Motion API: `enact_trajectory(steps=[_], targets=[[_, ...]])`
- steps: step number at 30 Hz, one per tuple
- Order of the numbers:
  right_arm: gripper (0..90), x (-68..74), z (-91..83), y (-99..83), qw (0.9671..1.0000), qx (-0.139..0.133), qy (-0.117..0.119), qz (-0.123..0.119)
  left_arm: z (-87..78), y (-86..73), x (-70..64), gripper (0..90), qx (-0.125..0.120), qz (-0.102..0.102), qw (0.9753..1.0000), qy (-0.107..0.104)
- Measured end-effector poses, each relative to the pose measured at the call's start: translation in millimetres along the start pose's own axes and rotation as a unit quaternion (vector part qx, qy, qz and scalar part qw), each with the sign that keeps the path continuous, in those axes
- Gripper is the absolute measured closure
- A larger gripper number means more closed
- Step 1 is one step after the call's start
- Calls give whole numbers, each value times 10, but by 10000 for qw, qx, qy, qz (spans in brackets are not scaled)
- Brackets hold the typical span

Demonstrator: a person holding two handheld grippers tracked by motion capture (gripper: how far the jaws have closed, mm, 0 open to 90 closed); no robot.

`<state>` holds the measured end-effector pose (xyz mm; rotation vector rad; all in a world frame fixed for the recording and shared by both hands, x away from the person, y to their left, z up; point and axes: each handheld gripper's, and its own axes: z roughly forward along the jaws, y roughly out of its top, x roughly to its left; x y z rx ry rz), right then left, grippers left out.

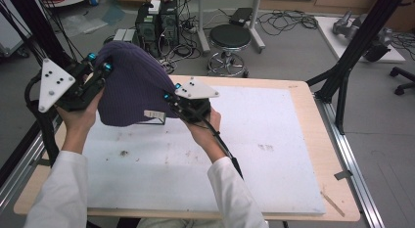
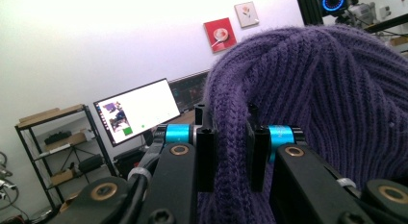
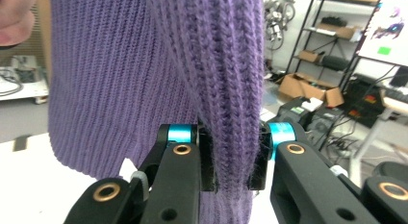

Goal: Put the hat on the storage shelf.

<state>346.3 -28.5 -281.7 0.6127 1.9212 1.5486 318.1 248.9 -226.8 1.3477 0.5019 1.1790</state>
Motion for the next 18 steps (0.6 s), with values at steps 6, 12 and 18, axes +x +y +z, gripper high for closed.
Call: enact_trajectory(steps=[6,12,18], targets=[[804,-17,181,143,9998,-33,-158,-120,94,10,193,793,84,29,10000,-30],[806,-109,302,301,9989,-287,-332,186,281,87,377,792,164,114,9998,-38],[807,-165,467,393,9981,-370,-387,303,398,142,509,792,130,205,9997,23]])
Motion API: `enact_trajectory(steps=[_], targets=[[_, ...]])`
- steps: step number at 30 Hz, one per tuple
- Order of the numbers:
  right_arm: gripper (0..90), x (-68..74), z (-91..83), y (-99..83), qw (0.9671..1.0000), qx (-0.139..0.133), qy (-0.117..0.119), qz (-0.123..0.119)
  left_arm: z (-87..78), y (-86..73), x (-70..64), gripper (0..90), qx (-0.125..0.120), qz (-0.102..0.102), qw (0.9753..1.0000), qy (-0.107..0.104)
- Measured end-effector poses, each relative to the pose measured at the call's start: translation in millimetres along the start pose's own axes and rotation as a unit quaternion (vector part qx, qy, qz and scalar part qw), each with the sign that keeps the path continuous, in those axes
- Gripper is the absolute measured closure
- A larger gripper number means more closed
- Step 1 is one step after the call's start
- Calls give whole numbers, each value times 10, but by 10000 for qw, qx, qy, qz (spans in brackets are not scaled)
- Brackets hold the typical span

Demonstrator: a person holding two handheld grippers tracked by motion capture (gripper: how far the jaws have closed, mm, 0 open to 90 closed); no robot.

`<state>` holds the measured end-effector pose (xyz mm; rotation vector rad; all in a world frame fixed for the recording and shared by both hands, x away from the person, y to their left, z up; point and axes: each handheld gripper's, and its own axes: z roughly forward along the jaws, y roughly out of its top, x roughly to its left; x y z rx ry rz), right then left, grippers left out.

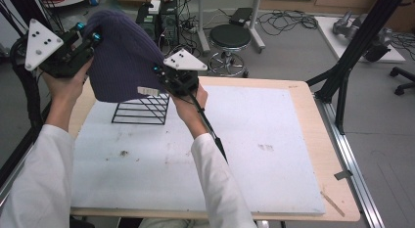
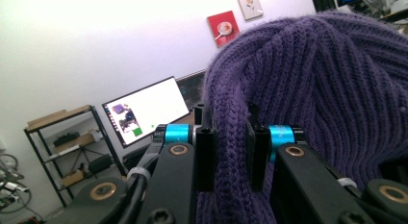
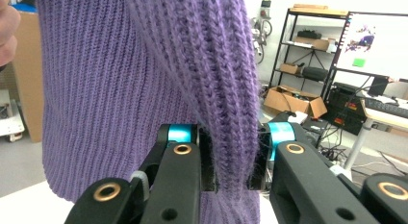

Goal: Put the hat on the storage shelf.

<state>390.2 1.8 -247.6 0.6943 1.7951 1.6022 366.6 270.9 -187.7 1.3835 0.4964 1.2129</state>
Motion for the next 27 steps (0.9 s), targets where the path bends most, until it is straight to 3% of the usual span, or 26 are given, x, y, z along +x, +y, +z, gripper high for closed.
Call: enact_trajectory(steps=[2,10,17,19,25,26,27], targets=[[807,-2,59,15,10000,34,-3,42,46,1,69,792,38,116,9999,65],[806,94,343,86,9999,86,-8,-80,97,-118,287,788,64,227,9989,401],[804,122,463,58,9998,53,-163,-56,148,-175,334,783,18,339,9983,478],[804,127,476,49,9998,70,-196,-3,174,-203,343,775,56,546,9971,521],[802,138,543,-1,9996,181,-230,-16,252,-312,401,765,103,740,9960,498],[802,140,571,-25,9993,214,-294,-27,279,-340,411,759,91,885,9948,505],[802,135,586,-34,9993,215,-299,-29,292,-355,417,759,77,906,9946,502]])
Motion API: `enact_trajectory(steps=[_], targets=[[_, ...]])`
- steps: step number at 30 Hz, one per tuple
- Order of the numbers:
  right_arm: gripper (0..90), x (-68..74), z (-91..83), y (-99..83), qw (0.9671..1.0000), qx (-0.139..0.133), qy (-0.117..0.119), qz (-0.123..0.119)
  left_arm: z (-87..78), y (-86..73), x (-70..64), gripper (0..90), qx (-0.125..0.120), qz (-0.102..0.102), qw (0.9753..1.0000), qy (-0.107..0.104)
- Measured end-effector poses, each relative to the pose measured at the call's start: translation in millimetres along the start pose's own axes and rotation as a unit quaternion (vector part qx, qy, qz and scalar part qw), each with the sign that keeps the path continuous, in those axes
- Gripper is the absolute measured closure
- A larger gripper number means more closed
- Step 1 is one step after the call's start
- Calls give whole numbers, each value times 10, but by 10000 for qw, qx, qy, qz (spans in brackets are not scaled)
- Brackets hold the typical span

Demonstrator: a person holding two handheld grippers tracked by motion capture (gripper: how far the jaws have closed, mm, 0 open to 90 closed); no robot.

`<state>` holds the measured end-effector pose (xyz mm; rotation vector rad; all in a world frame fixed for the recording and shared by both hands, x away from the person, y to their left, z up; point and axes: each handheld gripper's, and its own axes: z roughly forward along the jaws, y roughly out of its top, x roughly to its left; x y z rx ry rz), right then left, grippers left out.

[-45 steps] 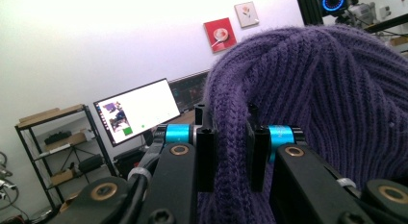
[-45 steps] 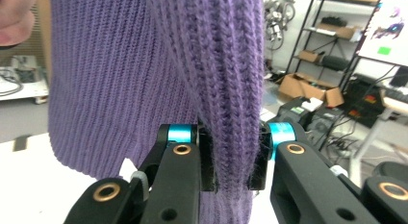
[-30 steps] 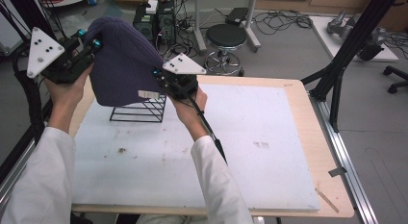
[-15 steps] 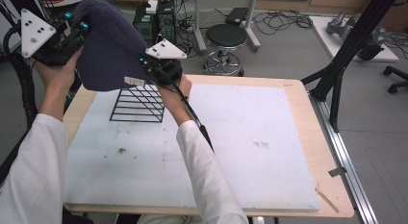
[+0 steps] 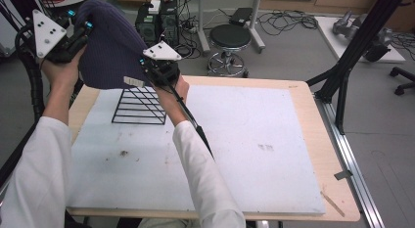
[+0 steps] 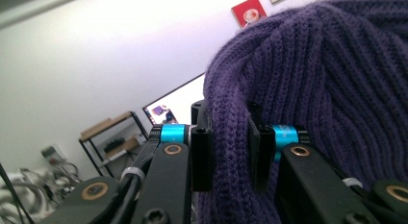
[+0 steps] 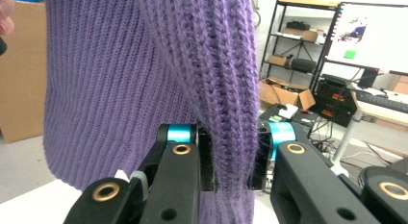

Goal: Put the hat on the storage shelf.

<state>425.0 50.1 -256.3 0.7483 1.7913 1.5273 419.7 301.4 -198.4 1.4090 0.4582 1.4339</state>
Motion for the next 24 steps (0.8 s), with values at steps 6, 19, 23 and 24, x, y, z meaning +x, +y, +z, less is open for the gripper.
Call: enact_trajectory(steps=[6,19,23,24], targets=[[800,-35,76,-16,10000,7,-84,27,88,-99,31,750,-26,-51,10000,50],[796,-47,136,-8,9998,61,-198,79,182,-109,73,744,55,-146,9998,-75],[792,-25,137,-66,9997,200,-151,59,127,-211,30,742,117,-272,9995,-84],[792,-15,138,-84,9996,222,-135,58,127,-211,30,742,117,-272,9995,-84]])
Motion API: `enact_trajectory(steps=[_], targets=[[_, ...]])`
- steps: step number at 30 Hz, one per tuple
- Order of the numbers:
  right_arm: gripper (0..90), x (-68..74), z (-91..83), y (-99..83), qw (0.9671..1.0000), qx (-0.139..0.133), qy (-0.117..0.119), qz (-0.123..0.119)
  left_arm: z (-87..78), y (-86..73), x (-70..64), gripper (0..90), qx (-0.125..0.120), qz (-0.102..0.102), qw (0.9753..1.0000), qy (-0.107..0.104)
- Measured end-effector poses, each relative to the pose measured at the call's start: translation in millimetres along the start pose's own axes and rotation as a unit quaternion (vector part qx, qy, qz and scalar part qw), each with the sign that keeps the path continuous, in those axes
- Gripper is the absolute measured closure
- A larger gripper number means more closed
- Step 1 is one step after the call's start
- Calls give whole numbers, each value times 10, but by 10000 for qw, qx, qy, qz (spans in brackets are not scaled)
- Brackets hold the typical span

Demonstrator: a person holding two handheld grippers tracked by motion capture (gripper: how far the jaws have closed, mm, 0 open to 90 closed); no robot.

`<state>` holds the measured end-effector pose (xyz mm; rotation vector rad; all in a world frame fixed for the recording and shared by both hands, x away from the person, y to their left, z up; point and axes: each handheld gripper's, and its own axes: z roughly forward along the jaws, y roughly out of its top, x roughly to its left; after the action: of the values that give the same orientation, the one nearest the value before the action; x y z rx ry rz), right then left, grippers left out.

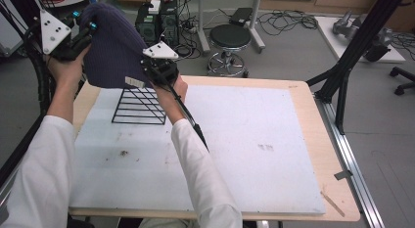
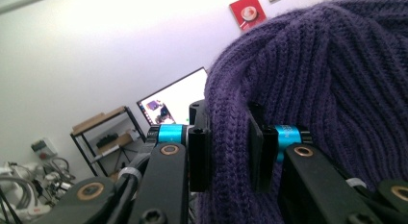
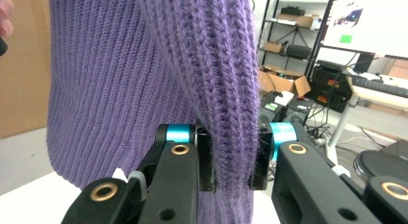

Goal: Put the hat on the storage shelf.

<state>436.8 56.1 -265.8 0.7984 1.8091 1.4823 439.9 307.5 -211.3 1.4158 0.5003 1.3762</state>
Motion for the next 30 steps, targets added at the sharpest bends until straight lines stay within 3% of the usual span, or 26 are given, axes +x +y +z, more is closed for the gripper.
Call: enact_trajectory(steps=[4,13,18,20,21,30], targets=[[786,39,-17,-69,9999,148,46,-5,-103,-97,-58,743,73,-240,9997,-22],[785,154,-44,-142,9985,513,206,8,-300,-211,-99,743,245,-573,9980,-57],[785,144,-82,-222,9972,726,168,86,-356,-243,-162,742,297,-618,9975,-196],[784,127,-88,-233,9963,833,201,110,-374,-260,-217,742,379,-548,9975,-244],[782,101,-104,-246,9955,902,275,94,-400,-281,-249,742,431,-479,9975,-281],[783,53,-130,-368,9907,1249,527,99,-475,-383,-339,736,579,-549,9958,-452]])
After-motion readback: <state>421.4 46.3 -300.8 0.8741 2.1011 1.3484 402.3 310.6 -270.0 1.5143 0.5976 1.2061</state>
